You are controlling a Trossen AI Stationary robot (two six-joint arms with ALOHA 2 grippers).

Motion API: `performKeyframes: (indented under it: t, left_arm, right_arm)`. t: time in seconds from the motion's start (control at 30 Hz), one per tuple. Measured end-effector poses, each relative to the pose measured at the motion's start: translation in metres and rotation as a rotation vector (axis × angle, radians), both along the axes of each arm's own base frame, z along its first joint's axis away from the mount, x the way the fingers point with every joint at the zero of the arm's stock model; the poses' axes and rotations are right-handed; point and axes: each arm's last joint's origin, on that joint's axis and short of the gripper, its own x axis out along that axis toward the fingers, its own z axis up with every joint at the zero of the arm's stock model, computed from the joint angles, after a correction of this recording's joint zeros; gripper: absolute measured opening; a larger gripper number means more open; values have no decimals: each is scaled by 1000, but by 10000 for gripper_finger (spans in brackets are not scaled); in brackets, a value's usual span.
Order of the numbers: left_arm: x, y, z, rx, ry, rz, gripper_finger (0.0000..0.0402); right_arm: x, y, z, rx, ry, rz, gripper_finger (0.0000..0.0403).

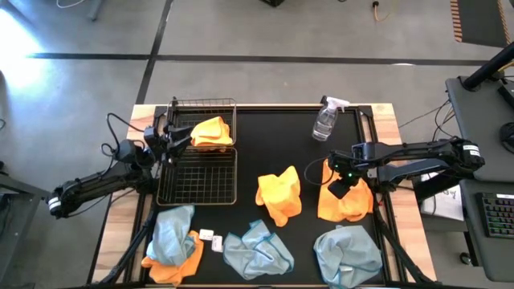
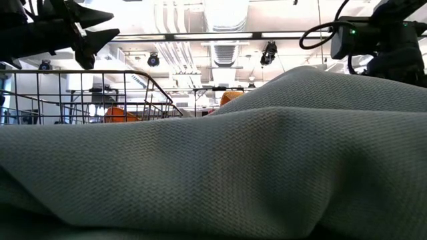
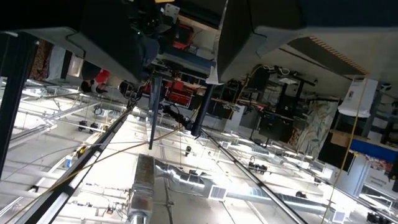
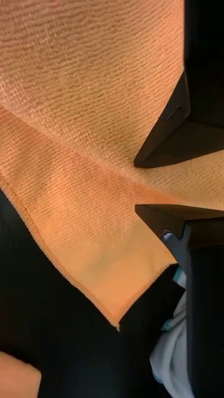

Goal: Sort microfiber towel by color & place in baskets
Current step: Put the top right orange microfiber towel into the top wire basket

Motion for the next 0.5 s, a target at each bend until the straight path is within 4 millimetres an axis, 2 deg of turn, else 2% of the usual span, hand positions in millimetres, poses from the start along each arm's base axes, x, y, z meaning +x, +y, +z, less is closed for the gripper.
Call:
performKeyframes:
  t: [0.5]
  left_arm:
    - [0, 0, 0, 23, 8, 11, 194]
  right_arm:
    - [-13, 2, -23, 13, 78, -23, 100]
